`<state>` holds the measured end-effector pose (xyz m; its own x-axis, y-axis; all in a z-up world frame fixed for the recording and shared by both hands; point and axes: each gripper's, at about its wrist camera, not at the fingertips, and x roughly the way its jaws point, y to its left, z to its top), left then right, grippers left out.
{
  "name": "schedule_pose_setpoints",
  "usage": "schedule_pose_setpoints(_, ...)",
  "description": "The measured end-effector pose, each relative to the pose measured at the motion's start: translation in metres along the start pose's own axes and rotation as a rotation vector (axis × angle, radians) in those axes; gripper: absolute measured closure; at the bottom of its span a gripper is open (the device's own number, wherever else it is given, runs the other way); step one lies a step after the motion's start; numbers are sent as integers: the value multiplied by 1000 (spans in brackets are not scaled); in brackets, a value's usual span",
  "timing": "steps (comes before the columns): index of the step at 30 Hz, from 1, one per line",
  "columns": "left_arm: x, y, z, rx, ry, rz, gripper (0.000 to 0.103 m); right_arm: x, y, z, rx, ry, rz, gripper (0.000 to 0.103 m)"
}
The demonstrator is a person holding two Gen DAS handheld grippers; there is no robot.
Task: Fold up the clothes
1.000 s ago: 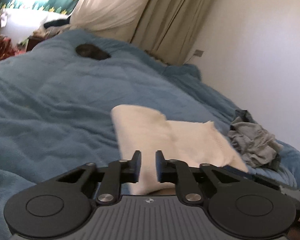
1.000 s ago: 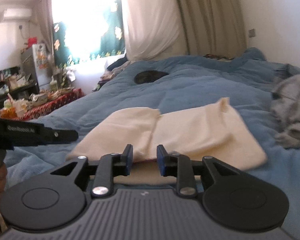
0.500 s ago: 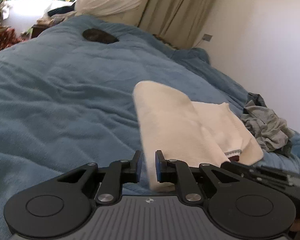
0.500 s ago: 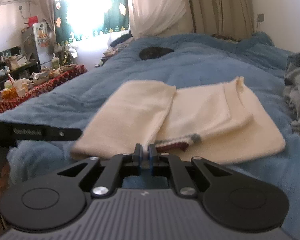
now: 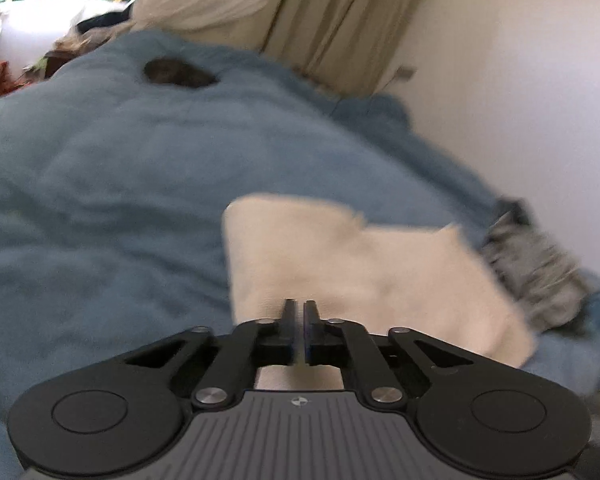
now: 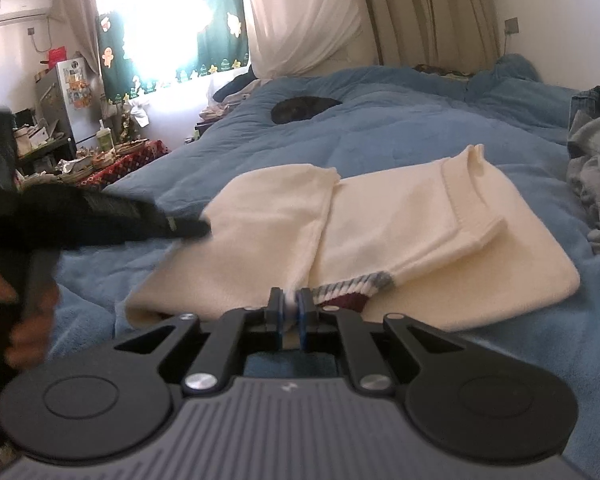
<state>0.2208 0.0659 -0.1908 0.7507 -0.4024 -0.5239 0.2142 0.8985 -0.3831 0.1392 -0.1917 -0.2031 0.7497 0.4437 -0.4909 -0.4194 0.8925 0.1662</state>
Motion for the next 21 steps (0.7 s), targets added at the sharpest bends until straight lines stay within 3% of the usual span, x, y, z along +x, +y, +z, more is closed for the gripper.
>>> schedule_pose_setpoints(5,3,14,-9,-69,20,-8,100,2,-1,-1,-12,7,1,95)
schedule_pose_setpoints(13,-10,13,30,-98,-29,-43,100,-3,-7,0,16,2,10,94)
schedule_pose_setpoints(18,41,24,45,-120,107,-16,100,-1,-3,-1,-10,7,5,94)
schedule_pose_setpoints(21,58,32,42,-153,140,-32,100,0,-3,1,-10,11,7,94)
